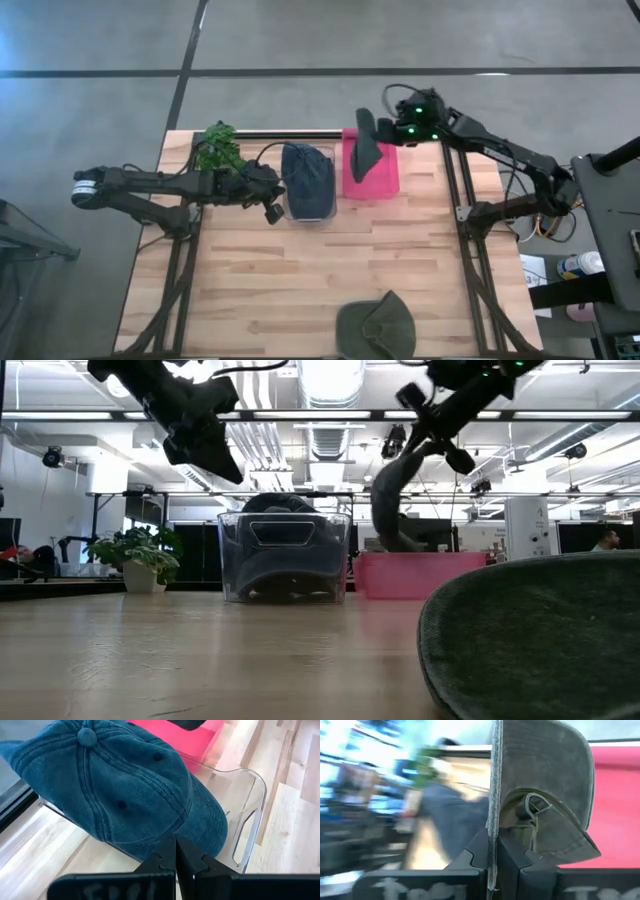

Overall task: Pick & Place hat
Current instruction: Put the left green cap into the red bin

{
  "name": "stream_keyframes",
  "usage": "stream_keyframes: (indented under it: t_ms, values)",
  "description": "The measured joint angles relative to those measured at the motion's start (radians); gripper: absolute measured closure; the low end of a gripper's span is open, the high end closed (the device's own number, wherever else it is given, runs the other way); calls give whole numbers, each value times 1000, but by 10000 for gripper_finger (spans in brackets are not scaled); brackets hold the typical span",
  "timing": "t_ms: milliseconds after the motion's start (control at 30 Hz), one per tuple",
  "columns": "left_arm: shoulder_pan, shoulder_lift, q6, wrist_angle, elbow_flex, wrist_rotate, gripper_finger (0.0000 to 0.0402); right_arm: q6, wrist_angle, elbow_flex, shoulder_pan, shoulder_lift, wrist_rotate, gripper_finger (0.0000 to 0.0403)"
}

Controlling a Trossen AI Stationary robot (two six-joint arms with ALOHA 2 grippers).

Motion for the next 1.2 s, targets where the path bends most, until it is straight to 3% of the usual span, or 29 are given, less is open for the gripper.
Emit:
stream_keyframes:
  t_ms: [133,467,633,733,833,1000,1200]
  values:
    - [0,0,-45,0,1,8,401,124,207,-125,-25,-94,-226,389]
    - [-1,-2,-243,0,46,48,401,305,198,-323,36,-222,-900,390]
    - [-28,-1,-374,34,52,149,401,247,77,-401,142,-208,-949,390]
    - [-86,12,-377,154,29,223,401,211,131,-432,224,-175,-950,390]
    - [-165,56,-323,280,21,234,401,227,227,-437,287,-144,-960,390]
    - [-204,166,-346,529,39,284,401,231,273,-377,377,-98,-958,390]
    - [-202,293,-313,550,130,291,362,226,288,-301,426,-75,-952,390]
